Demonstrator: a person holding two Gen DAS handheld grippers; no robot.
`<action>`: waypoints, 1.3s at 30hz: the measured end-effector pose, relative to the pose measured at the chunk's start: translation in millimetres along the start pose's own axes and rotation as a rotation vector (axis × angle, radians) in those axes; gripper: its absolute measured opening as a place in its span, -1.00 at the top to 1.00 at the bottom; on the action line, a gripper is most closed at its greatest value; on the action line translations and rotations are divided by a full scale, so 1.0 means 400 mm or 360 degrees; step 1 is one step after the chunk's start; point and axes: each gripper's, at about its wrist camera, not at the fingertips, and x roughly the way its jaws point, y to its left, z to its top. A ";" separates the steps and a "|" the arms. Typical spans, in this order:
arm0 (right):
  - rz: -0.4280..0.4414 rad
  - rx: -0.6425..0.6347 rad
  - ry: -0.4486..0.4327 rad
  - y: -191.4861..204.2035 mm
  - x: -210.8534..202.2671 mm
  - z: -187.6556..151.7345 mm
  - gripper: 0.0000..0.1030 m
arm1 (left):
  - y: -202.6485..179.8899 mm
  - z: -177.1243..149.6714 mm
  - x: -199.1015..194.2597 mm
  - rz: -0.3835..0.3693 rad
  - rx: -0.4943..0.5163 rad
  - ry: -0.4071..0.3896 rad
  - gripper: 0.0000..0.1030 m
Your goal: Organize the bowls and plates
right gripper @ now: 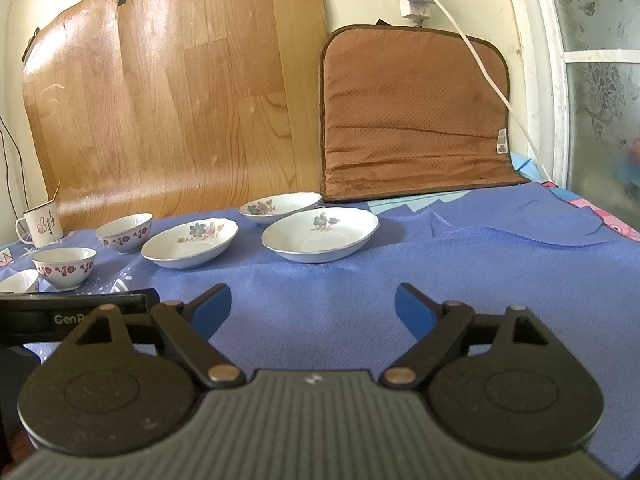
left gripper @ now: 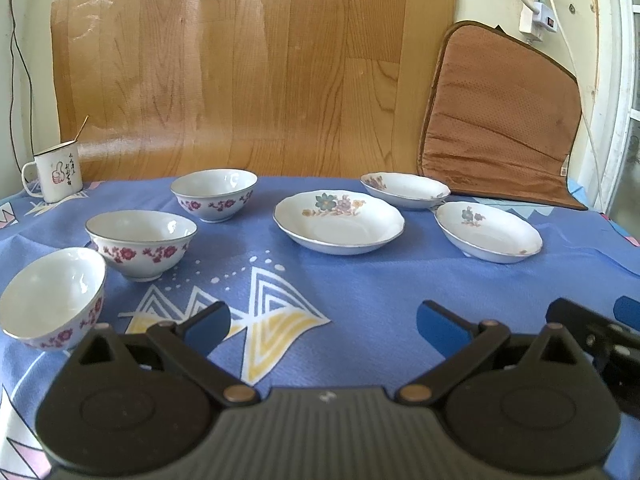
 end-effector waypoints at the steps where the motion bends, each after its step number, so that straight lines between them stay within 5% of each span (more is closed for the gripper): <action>1: 0.0000 -0.0002 0.0001 0.000 0.000 0.000 -0.77 | 0.000 0.000 0.000 0.0000 0.0000 0.0000 -1.00; 26: -0.0040 0.0023 0.0058 -0.009 0.013 0.005 -0.75 | 0.005 -0.001 -0.011 -0.0059 -0.0015 -0.0023 -1.00; 35: -0.0046 0.0030 0.0118 -0.027 0.059 0.068 -0.60 | 0.030 0.004 -0.015 -0.0112 -0.0087 -0.0051 -1.00; 39: -0.0022 0.0068 0.0164 -0.038 0.105 0.105 -0.36 | 0.041 0.006 -0.013 -0.0123 -0.0126 -0.0050 -1.00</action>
